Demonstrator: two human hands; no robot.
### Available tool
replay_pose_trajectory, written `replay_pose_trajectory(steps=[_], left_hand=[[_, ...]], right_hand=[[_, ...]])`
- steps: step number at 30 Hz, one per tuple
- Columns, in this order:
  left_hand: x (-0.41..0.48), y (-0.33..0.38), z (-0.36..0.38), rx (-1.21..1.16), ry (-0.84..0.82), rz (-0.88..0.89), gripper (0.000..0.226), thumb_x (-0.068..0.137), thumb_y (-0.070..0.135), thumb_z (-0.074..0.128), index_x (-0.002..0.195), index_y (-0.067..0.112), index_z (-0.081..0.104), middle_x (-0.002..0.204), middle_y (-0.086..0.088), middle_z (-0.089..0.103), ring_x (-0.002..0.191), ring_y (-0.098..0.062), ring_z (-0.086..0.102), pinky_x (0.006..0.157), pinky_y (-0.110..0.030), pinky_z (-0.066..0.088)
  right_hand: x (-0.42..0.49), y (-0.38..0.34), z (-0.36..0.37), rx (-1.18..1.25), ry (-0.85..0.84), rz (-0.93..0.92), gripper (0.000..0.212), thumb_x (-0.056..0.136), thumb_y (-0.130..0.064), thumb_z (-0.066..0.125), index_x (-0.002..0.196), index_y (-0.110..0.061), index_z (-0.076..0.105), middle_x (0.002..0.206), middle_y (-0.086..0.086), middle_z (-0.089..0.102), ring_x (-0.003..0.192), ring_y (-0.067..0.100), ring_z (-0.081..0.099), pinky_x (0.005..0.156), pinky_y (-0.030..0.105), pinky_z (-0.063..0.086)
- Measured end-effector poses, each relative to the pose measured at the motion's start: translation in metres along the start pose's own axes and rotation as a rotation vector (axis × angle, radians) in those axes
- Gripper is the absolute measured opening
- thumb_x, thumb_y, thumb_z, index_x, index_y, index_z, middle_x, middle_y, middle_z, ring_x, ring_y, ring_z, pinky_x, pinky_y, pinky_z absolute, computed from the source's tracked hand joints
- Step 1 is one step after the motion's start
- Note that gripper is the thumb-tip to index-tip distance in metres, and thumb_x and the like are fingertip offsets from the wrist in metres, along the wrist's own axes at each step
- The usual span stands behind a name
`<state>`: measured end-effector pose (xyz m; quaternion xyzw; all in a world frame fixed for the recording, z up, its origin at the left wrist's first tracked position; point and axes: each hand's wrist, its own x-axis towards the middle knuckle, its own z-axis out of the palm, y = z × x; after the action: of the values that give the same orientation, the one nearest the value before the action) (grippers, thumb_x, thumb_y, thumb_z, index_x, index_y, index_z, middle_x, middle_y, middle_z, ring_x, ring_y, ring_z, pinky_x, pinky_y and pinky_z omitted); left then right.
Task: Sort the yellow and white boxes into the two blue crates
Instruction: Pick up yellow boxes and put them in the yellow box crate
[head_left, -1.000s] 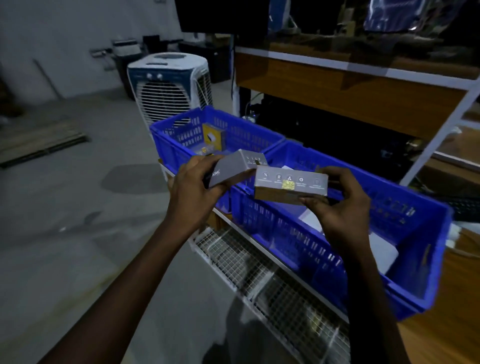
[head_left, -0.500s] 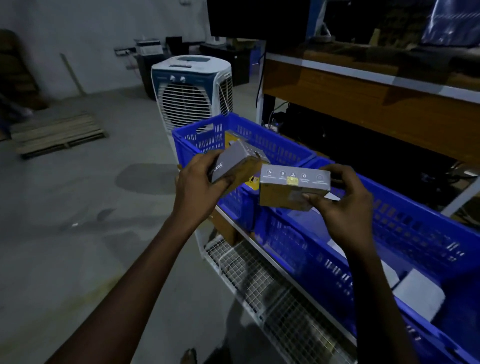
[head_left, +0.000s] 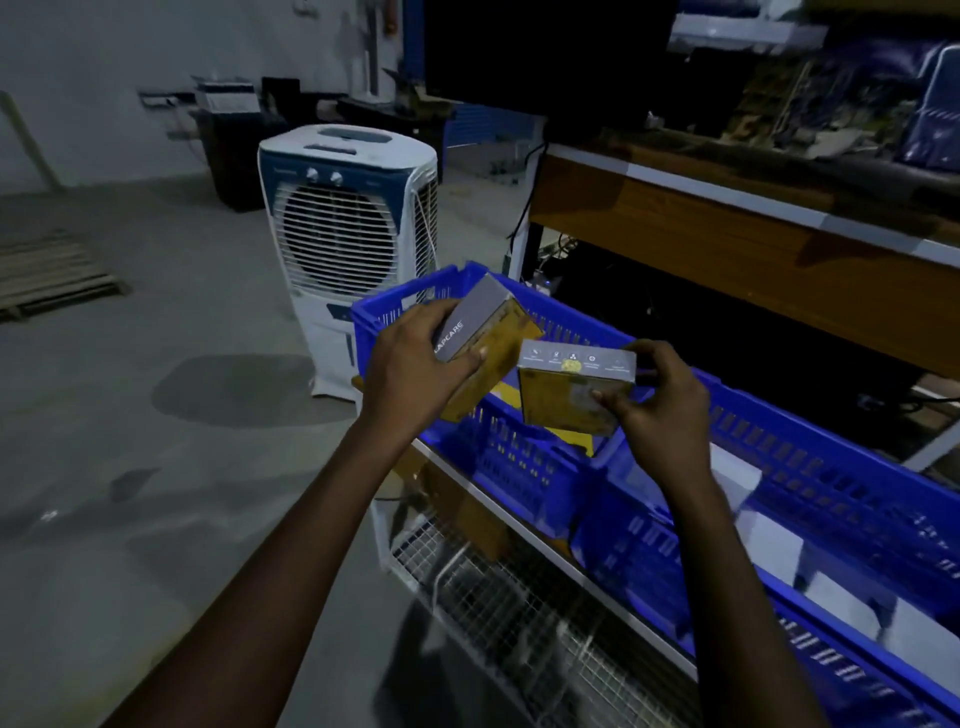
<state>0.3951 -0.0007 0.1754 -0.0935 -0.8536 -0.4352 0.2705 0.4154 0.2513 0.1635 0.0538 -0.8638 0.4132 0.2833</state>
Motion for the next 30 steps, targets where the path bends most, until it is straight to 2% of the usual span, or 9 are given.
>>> replay_pose_trajectory(steps=[6,9,12,14,18,22,24,26,30], left_hand=[[0.032,-0.031,-0.004,0.004,-0.003,-0.021,0.056,0.079,0.033,0.078,0.13,0.017,0.059,0.118,-0.004,0.067,0.101,-0.02,0.064,0.082,-0.034,0.054],[0.043,-0.036,0.002,0.014,0.004,0.003,0.054,0.08,0.032,0.076,0.129,0.016,0.059,0.116,-0.004,0.067,0.099,-0.018,0.063,0.078,-0.027,0.05],[0.051,-0.038,0.009,0.0,-0.009,-0.001,0.052,0.081,0.032,0.075,0.127,0.017,0.059,0.114,-0.003,0.067,0.098,-0.019,0.063,0.079,-0.033,0.053],[0.056,-0.037,0.014,-0.001,-0.027,-0.015,0.05,0.08,0.033,0.075,0.125,0.017,0.059,0.112,-0.003,0.067,0.096,-0.019,0.063,0.077,-0.033,0.052],[0.067,-0.027,0.022,-0.047,-0.069,-0.005,0.041,0.078,0.033,0.077,0.113,0.017,0.061,0.102,-0.001,0.068,0.088,-0.019,0.062,0.072,-0.033,0.051],[0.079,-0.016,0.033,-0.092,-0.206,0.067,0.051,0.072,0.043,0.072,0.118,0.022,0.062,0.106,0.0,0.069,0.09,-0.018,0.064,0.077,-0.038,0.055],[0.084,-0.012,0.038,-0.102,-0.291,0.096,0.056,0.073,0.042,0.071,0.126,0.025,0.06,0.113,0.001,0.069,0.099,-0.017,0.066,0.085,-0.04,0.056],[0.088,-0.01,0.045,-0.087,-0.337,0.113,0.058,0.075,0.042,0.069,0.13,0.028,0.057,0.118,0.001,0.068,0.106,-0.017,0.065,0.091,-0.044,0.054],[0.093,-0.012,0.057,0.061,-0.295,0.135,0.054,0.075,0.049,0.064,0.126,0.041,0.05,0.12,0.004,0.065,0.111,-0.022,0.06,0.094,-0.052,0.048]], right_hand=[[0.034,0.006,0.042,-0.184,0.12,0.017,0.044,0.072,-0.002,0.077,0.113,-0.007,0.06,0.111,0.015,0.059,0.099,0.031,0.058,0.077,0.029,0.042],[0.045,0.016,0.054,-0.29,-0.014,0.039,0.033,0.075,-0.011,0.075,0.104,-0.008,0.06,0.109,0.016,0.055,0.098,0.036,0.054,0.077,0.035,0.043],[0.048,0.018,0.055,-0.277,-0.183,0.111,0.032,0.078,-0.039,0.076,0.072,-0.014,0.058,0.074,0.007,0.061,0.071,0.023,0.058,0.065,0.039,0.048],[0.051,0.015,0.052,-0.167,-0.162,0.123,0.037,0.082,-0.04,0.073,0.064,-0.013,0.056,0.06,0.007,0.057,0.06,0.022,0.058,0.061,0.042,0.05],[0.066,0.001,0.053,0.143,-0.182,0.116,0.008,0.086,-0.038,0.069,0.087,-0.033,0.063,0.087,-0.002,0.067,0.071,0.024,0.067,0.063,0.048,0.056],[0.082,-0.008,0.05,0.199,-0.293,0.016,0.067,0.083,-0.025,0.076,0.136,-0.037,0.037,0.135,-0.004,0.048,0.108,0.01,0.058,0.079,0.024,0.054],[0.088,-0.005,0.047,0.283,-0.302,-0.031,0.074,0.083,-0.018,0.076,0.138,-0.04,0.031,0.134,-0.006,0.047,0.112,-0.002,0.053,0.078,0.01,0.048],[0.097,0.002,0.046,0.292,-0.324,-0.033,0.058,0.084,-0.013,0.073,0.133,-0.029,0.046,0.123,-0.01,0.055,0.103,-0.009,0.056,0.078,0.016,0.048],[0.11,0.014,0.047,0.128,-0.258,-0.032,0.038,0.075,-0.013,0.081,0.11,-0.012,0.066,0.104,0.0,0.067,0.093,0.011,0.061,0.074,0.018,0.044]])
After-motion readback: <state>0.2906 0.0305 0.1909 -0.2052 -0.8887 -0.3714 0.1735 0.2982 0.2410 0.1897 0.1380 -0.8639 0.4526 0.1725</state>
